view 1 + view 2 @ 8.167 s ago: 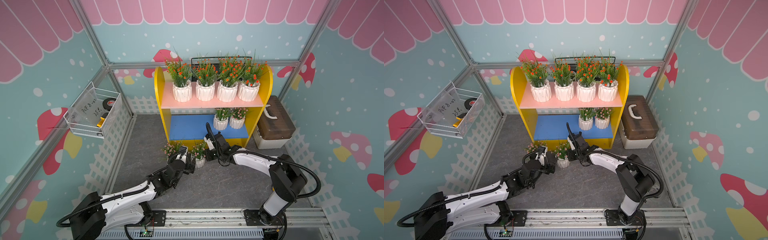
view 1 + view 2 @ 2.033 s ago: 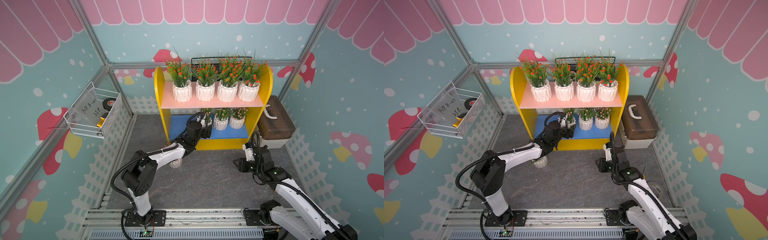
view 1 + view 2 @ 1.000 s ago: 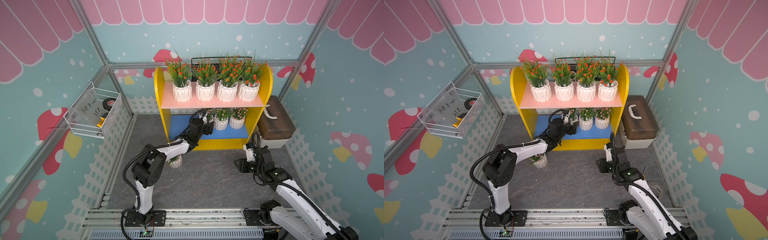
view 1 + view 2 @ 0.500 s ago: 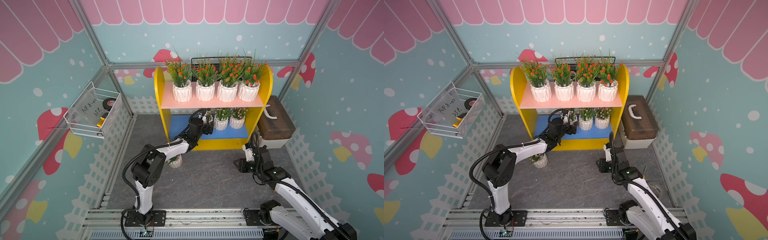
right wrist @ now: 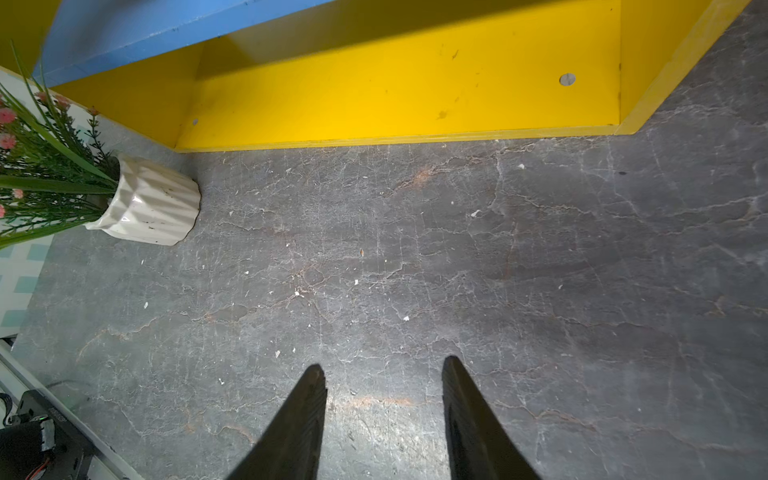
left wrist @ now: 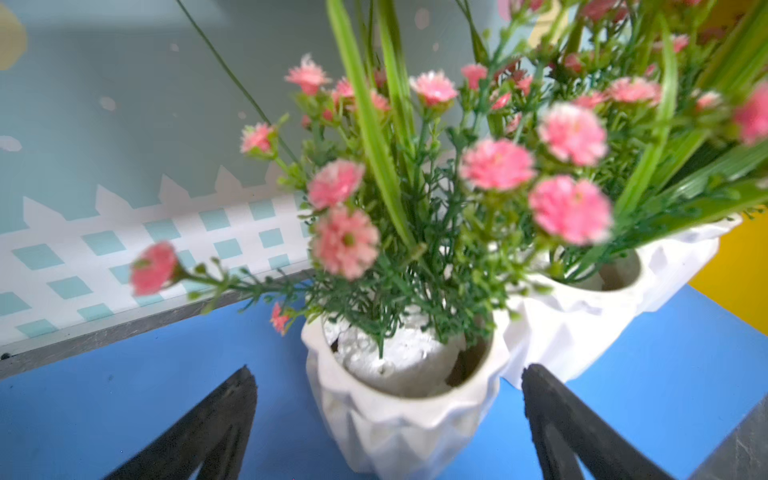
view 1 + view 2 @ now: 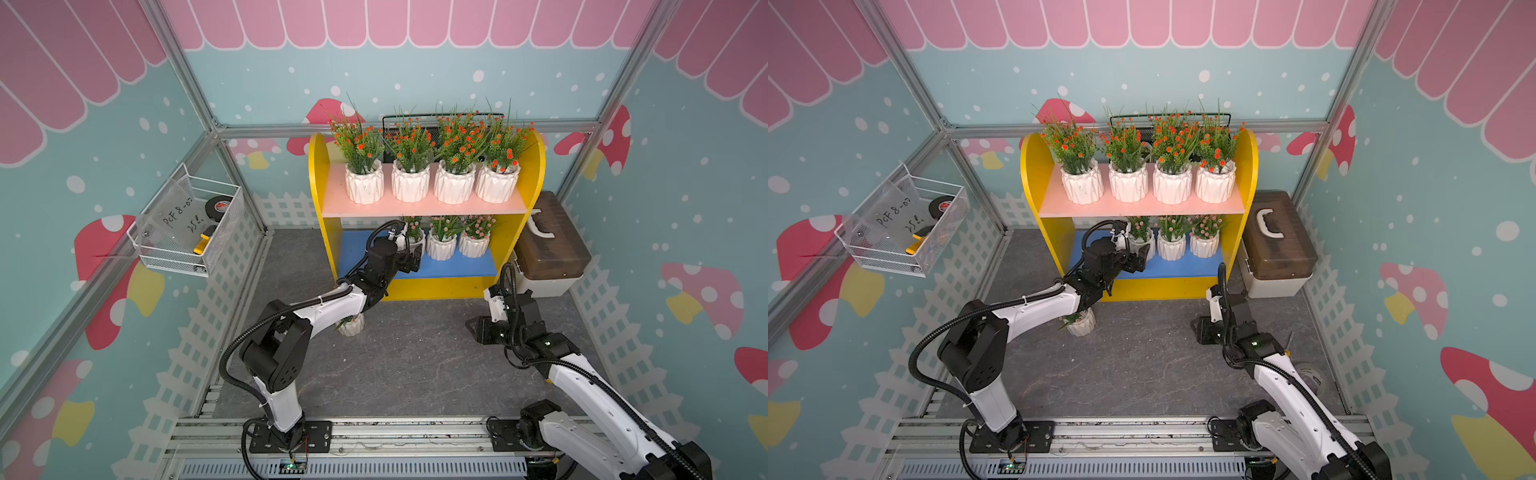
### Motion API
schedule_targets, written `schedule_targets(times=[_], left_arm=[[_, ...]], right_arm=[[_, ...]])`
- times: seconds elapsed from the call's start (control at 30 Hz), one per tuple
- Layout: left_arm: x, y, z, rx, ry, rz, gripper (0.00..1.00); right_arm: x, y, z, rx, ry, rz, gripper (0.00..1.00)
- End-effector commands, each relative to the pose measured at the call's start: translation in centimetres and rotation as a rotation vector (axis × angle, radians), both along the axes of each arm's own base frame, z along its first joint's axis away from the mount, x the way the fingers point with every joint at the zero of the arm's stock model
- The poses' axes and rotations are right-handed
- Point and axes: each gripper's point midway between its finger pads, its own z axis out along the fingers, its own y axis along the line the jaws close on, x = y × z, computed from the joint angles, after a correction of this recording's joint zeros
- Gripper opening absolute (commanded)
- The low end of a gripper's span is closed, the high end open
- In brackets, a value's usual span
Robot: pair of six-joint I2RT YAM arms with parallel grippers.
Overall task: Place the baby's breath potted plants on the rack by color
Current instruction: Place the baby's breath potted plant on the rack.
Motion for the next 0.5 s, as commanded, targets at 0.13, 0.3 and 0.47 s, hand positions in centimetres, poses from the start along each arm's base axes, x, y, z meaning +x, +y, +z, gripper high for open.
schedule_targets(times=[0.13, 0.3, 0.47], left_arm=[[-4.1, 0.5, 0.8, 0.019, 0.006, -0.023, 0.97], [-7.4, 0.9, 0.9, 0.032, 0.001, -0.035, 0.97], [-10.3, 1.8, 0.8, 0.033, 0.014, -0.043, 0.97]], right_arm=[[0.8, 0.4, -0.4, 0.020, -0.003, 0.001, 0.44], [1.6, 1.6, -0.6, 0.063, 0.008, 0.024, 0.44], [2.2, 3.3, -0.8, 0.083, 0.007, 0.059, 0.43]])
